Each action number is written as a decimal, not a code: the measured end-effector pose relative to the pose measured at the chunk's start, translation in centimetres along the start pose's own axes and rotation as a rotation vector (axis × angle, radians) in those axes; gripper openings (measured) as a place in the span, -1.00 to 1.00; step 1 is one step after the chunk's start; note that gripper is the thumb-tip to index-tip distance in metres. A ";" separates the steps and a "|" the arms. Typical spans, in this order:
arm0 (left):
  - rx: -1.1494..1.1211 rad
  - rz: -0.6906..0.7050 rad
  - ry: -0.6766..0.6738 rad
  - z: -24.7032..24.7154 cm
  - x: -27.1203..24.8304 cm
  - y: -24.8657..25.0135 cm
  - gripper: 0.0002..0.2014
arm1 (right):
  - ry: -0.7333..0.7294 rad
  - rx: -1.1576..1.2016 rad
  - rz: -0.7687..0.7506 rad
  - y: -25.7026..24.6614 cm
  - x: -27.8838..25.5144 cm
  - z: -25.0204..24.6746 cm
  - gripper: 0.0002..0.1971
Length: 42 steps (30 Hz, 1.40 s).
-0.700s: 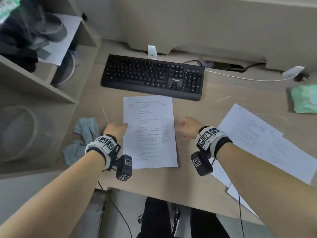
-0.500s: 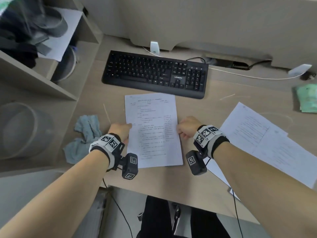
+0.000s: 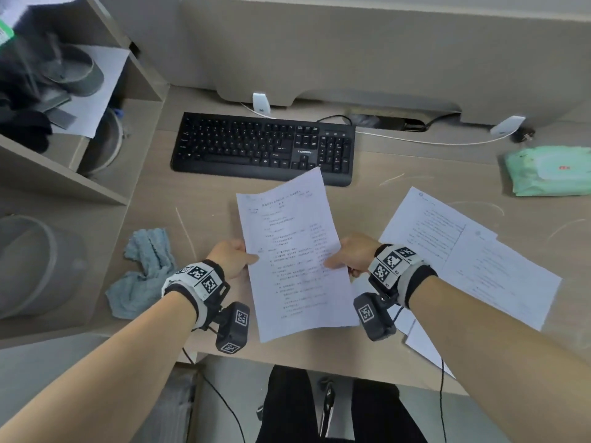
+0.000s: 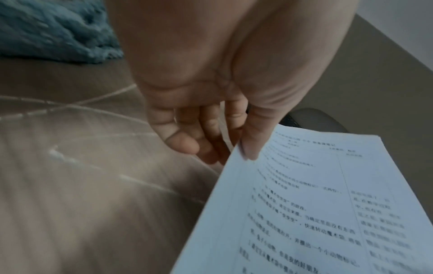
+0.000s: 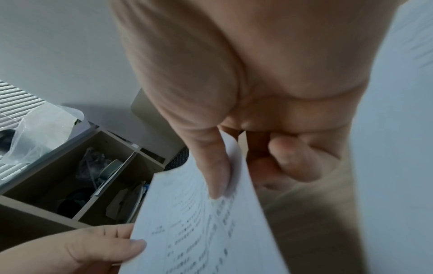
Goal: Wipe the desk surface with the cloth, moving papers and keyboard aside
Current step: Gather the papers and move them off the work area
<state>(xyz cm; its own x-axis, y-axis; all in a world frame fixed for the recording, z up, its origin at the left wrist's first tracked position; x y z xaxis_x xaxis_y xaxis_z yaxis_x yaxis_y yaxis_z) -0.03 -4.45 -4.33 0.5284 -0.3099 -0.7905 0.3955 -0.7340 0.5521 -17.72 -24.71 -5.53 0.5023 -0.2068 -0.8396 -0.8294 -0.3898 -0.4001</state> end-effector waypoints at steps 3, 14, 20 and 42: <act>-0.011 0.008 -0.094 3.7 -1.0 1.7 -0.92 | 0.071 -0.011 0.056 3.9 -2.4 -1.7 -0.61; 0.404 0.255 -0.231 24.0 -3.0 8.0 -0.79 | 0.263 0.308 0.273 22.3 -11.2 -5.3 -0.75; 0.669 0.279 -0.119 29.1 -0.2 7.6 -0.54 | 0.431 0.453 0.452 31.5 -14.8 -6.7 -0.80; 0.182 -0.007 -0.330 34.9 -2.0 6.3 -0.66 | 0.441 1.014 0.500 34.2 -11.9 -4.9 -0.74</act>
<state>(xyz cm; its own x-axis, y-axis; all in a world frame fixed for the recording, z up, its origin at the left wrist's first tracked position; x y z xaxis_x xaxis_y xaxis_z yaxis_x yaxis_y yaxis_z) -24.87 -29.54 -8.56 0.2439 -0.4612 -0.8531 0.2427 -0.8226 0.5141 -50.84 -40.00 -7.43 -0.0517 -0.4982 -0.8655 -0.6710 0.6592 -0.3394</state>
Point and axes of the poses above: each hand's wrist, its own x-axis towards the middle knuckle, its own z-axis out of the palm, y = z × x, the point moved 8 cm from there along x, towards the middle knuckle, and after that the axes turned 14 degrees about -x, right-handed, at the moved point
